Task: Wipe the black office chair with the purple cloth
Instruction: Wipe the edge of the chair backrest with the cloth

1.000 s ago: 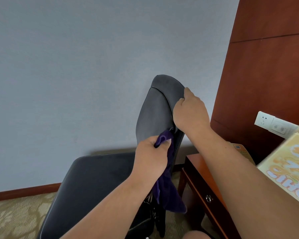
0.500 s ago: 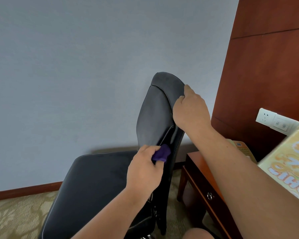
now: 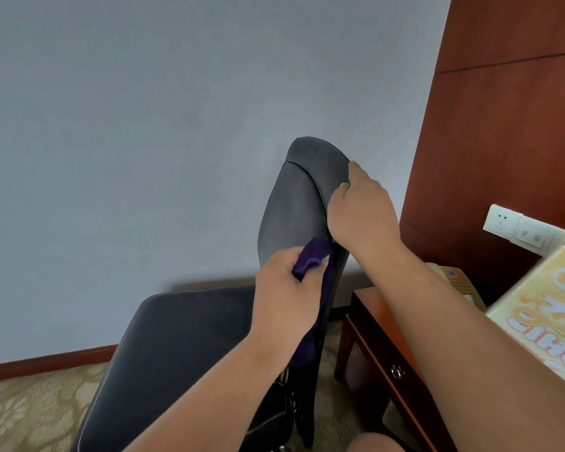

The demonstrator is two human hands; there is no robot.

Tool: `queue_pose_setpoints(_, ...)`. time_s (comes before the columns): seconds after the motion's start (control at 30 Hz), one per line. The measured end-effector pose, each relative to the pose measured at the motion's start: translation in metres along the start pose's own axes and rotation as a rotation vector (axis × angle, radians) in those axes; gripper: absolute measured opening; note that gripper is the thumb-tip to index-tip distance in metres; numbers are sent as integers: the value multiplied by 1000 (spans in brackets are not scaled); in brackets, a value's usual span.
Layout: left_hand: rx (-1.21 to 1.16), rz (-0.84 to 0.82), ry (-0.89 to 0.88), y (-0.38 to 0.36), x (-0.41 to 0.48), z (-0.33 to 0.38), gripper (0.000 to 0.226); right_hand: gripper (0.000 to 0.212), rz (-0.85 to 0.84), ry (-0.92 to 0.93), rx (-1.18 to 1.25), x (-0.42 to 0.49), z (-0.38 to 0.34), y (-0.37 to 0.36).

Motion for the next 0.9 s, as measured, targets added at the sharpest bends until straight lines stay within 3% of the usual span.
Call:
queue_pose_setpoints(0.13,198,-60,-125,3,-12,-34,13,51,-10,7,-14,-1,-1,0)
queue_pose_setpoints(0.23,317,-86,-186,1,-17,-39,29,52,-4,1,-7,-1,-2,-1)
queue_pose_setpoints(0.33,138,-61,10,0,-15,-28,15,52,-2,0,-8,0,-1,-2)
queue_pose_setpoints(0.4,-2,-56,187,-2,-10,-22,34,50,-3,2,-12,1,-2,-1)
queue_pose_setpoints(0.47,-78,-45,254,-4,-5,-14,41,47,-7,14,-19,1,-3,-2)
queue_pose_setpoints(0.63,-107,-23,147,-5,-5,-7,41,44,16,-1,-4,1,0,-2)
queue_pose_setpoints(0.8,102,-24,-66,0,-9,-21,24,44,17,-8,1,1,2,-2)
queue_pose_setpoints(0.9,81,-32,-8,4,-7,-23,14,42,15,-16,-9,1,1,-2)
Point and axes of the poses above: each hand's wrist, its own x-axis towards the middle knuckle, its own y-axis out of the back of the hand, z = x × y, the point moved 6 cm from there along x, towards the middle knuckle, and after that the axes turned 11 degrees about z, right-handed, at the moved point
